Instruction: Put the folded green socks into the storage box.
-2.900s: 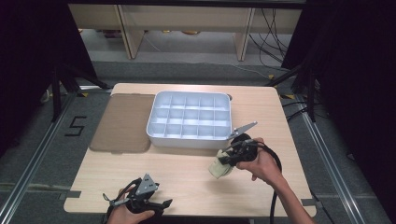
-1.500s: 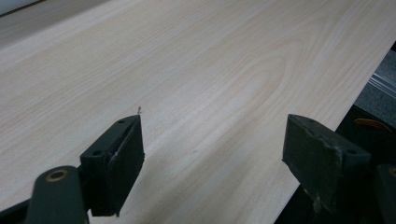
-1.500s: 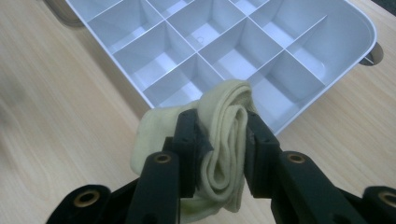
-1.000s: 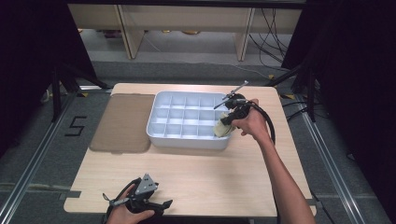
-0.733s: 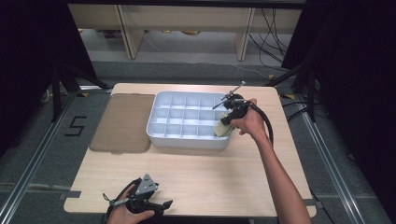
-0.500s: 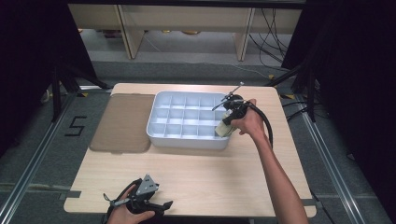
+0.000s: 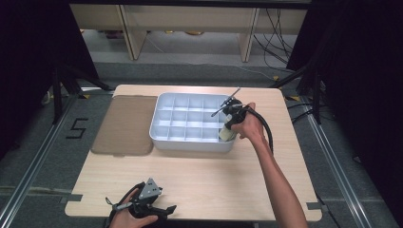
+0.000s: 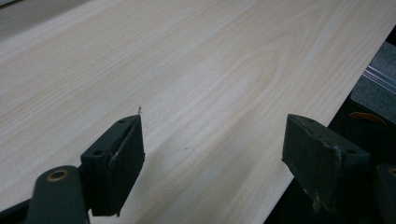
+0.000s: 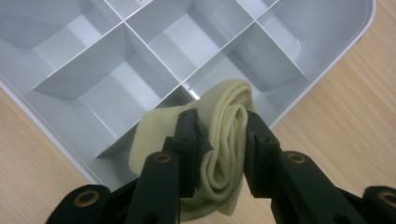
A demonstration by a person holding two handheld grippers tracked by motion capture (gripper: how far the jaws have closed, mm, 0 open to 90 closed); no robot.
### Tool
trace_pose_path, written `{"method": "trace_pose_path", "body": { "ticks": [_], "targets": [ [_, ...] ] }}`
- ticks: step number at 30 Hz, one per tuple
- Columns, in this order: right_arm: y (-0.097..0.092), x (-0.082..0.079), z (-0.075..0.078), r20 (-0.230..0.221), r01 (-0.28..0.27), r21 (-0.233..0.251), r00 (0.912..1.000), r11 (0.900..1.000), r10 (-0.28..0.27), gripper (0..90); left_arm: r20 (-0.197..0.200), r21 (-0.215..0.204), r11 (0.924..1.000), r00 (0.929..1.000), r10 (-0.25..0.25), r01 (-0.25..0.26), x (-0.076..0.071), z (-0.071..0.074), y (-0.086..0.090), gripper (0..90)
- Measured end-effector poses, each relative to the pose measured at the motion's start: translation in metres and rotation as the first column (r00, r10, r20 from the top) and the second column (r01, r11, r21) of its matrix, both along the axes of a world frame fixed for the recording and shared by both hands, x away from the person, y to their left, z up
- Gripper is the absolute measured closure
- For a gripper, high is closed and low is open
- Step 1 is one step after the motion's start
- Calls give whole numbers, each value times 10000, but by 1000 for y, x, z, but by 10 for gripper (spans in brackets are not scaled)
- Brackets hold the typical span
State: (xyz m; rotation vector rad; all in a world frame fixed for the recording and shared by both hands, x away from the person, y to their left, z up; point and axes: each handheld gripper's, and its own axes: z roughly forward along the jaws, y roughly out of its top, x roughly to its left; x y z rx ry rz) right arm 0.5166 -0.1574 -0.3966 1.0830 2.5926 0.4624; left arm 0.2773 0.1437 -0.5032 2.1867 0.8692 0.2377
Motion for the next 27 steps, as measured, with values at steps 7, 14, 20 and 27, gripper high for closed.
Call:
{"method": "trace_pose_path", "body": {
  "ticks": [7, 14, 20, 27],
  "targets": [
    [-1, 0, -5, -72, -114, 143, 9999, 9998, 115, 706, -63, 8, 10000, 9999, 81, -81, 0, 0, 0, 205],
    [1, 0, -14, -134, -328, 65, 9994, 9994, 329, 707, -1, 167, 9998, 9999, 131, -131, 1, -1, 0, 205],
    [5, 1, -26, -382, -317, -121, 9988, 9994, 312, 707, -128, 20, 9997, 9996, 262, -262, 0, -2, -1, 205],
    [7, -2, -31, -335, -432, -175, 9985, 9989, 426, 705, -176, -4, 9998, 9996, 215, -215, -1, -2, -2, 205]
  ]
}}
